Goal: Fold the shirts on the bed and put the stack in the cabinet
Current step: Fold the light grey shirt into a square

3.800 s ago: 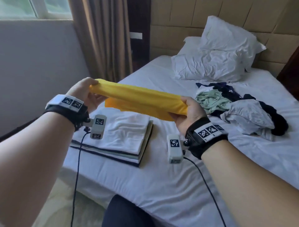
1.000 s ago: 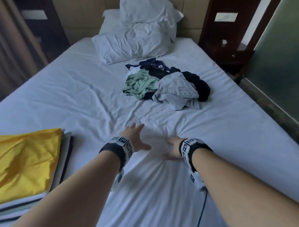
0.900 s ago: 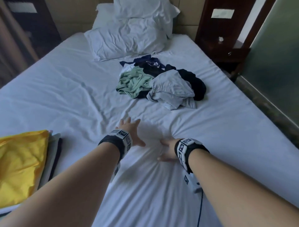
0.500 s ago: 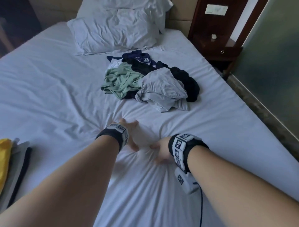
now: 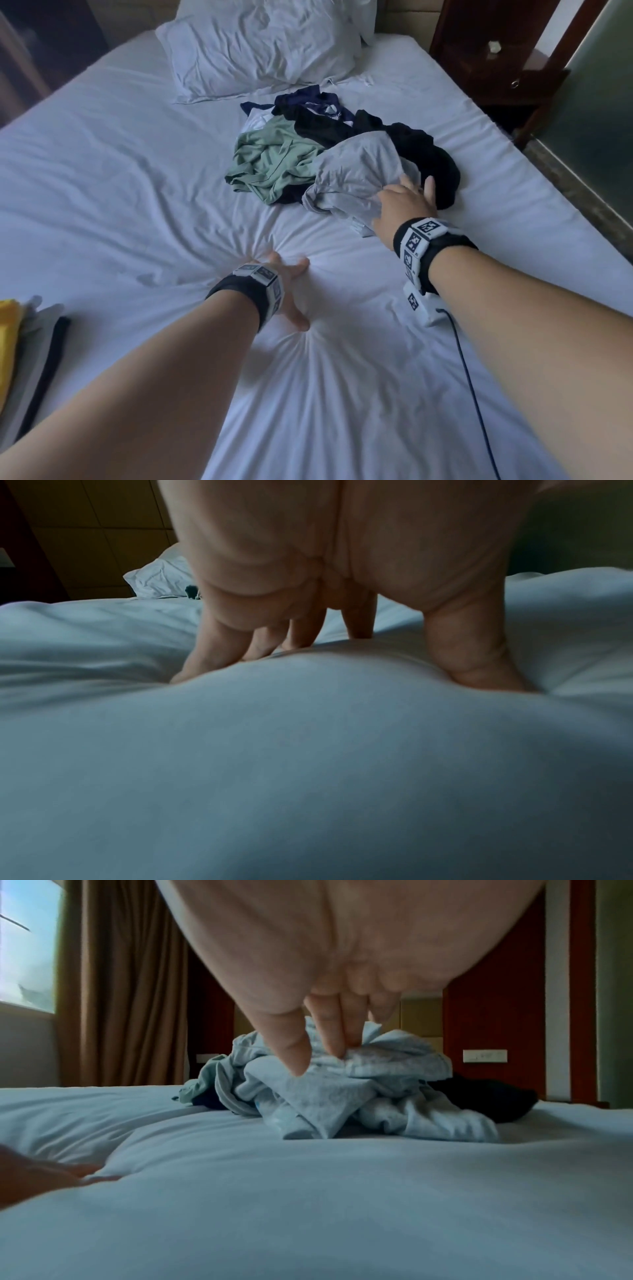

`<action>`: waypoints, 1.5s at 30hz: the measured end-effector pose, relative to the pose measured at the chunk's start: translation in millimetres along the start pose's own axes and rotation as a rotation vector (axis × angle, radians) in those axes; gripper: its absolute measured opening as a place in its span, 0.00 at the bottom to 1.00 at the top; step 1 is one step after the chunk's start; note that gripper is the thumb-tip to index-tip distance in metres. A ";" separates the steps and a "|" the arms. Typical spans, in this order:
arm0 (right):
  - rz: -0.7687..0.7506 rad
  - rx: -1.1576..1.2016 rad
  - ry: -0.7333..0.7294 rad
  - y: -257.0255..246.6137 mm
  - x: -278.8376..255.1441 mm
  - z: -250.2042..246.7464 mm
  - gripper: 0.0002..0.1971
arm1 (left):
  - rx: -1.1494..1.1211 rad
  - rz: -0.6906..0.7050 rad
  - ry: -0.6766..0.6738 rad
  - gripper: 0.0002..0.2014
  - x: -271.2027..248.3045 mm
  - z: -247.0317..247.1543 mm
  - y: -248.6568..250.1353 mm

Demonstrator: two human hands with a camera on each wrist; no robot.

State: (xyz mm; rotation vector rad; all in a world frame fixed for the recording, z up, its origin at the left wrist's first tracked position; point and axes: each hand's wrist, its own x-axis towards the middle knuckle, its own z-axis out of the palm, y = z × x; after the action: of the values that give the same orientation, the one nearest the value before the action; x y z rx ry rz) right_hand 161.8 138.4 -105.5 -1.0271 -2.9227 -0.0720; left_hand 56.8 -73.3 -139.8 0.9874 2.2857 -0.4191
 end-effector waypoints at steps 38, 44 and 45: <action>0.022 1.067 -0.627 6.0 -274.4 -135.5 0.12 | -1.023 0.449 0.305 0.10 -211.1 -12.5 70.0; 0.157 1.385 -0.068 35.4 -287.2 -206.4 0.08 | -1.403 0.695 0.639 0.12 -312.8 -94.3 52.9; 0.135 1.379 -0.034 37.1 -289.4 -215.6 0.13 | -1.464 0.754 0.659 0.10 -330.0 -105.2 52.0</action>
State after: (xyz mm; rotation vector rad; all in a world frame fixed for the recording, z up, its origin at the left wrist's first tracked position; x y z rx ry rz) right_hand 416.0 -25.7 94.7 -0.8337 -1.9981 1.6317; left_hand 230.2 -166.3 150.0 1.0187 1.6773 1.8093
